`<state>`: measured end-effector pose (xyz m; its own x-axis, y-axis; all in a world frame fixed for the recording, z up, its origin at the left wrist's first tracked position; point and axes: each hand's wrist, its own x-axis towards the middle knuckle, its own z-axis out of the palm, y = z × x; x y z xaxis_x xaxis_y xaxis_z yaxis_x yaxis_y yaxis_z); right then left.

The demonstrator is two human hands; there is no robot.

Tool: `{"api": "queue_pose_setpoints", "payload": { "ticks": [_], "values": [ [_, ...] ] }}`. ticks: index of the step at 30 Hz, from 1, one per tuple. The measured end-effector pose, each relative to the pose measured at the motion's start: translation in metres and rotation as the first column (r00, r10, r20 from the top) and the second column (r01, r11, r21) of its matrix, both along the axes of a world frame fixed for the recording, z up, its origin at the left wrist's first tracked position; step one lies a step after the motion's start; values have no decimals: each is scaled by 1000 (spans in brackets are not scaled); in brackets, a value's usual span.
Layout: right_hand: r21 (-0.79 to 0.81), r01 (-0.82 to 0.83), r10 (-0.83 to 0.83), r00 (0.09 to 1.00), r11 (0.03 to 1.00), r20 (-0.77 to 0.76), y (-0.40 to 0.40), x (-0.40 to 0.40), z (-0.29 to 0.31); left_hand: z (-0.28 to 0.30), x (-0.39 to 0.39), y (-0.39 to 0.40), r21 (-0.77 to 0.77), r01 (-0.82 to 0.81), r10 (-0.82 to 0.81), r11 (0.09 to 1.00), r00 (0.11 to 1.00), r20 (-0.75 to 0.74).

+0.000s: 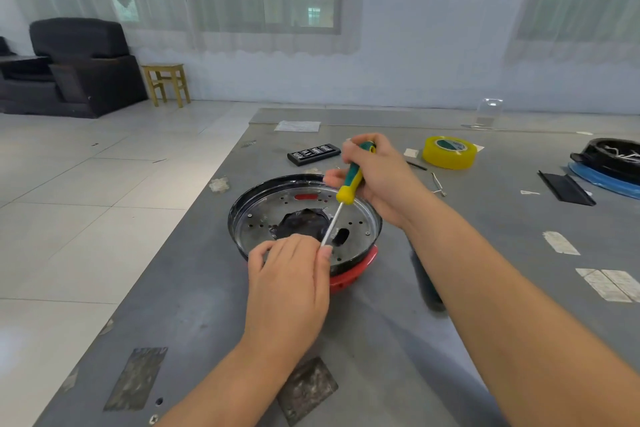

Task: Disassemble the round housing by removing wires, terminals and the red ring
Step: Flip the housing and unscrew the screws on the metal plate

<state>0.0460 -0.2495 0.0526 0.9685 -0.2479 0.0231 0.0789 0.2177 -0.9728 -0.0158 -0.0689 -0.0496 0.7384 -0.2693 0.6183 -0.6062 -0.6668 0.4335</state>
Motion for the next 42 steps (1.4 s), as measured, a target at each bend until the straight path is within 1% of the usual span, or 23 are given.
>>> {"api": "queue_pose_setpoints", "payload": {
  "ticks": [3,6,8,11,13,15,17,20,22,25,27,29,31,32,34,36,39,42],
  "values": [
    [-85,-219,215,975,972,-57,-3,-12,-4,-2,4,3,-41,-32,30,999,999,-45],
    [-90,-266,263,964,960,-48,-12,-14,-10,-2,4,3,-41,-22,20,999,998,-51],
    [-90,-243,241,970,966,-28,-16,-12,-11,1,3,2,-23,-20,19,1000,998,-62],
    [-101,-122,123,992,987,6,-19,-7,-12,4,3,1,79,-45,53,996,994,-97],
    [-142,-20,25,999,990,38,-24,-4,-13,3,4,1,143,-66,83,987,990,-114],
    [-214,58,-45,997,975,66,-28,-2,-14,4,5,3,216,-82,104,973,990,-95],
    [-268,83,-65,995,960,77,-31,-1,-15,6,8,8,287,-58,71,956,997,-35],
    [-299,82,-59,995,951,85,-31,-1,-15,13,11,18,372,51,-62,927,998,17],
    [-324,87,-57,993,942,99,-30,0,-15,19,15,26,407,154,-151,900,988,-39],
    [-332,83,-45,992,939,121,-31,-1,-15,30,22,43,341,313,-254,887,945,-206],
    [-348,79,-37,991,934,126,-31,-1,-15,37,27,54,305,382,-297,872,909,-292],
    [-370,75,-31,992,926,125,-30,-2,-15,45,29,64,298,406,-282,864,880,-383],
    [-375,62,-15,992,925,128,-29,-3,-15,53,29,72,308,377,-219,874,870,-442],
    [-373,52,-4,992,926,129,-28,-3,-16,57,29,75,334,349,-177,876,876,-449],
    [-368,33,17,991,929,130,-26,-3,-16,61,28,77,401,295,-108,867,898,-427],
    [-376,20,32,991,926,131,-22,-2,-17,60,26,75,458,254,-73,852,924,-376],
    [-390,1,52,991,921,125,-20,-2,-18,53,23,66,497,221,-76,839,953,-294],
    [-393,-6,60,990,919,125,-20,-1,-19,47,24,55,556,234,-100,797,960,-261]
  ]
}}
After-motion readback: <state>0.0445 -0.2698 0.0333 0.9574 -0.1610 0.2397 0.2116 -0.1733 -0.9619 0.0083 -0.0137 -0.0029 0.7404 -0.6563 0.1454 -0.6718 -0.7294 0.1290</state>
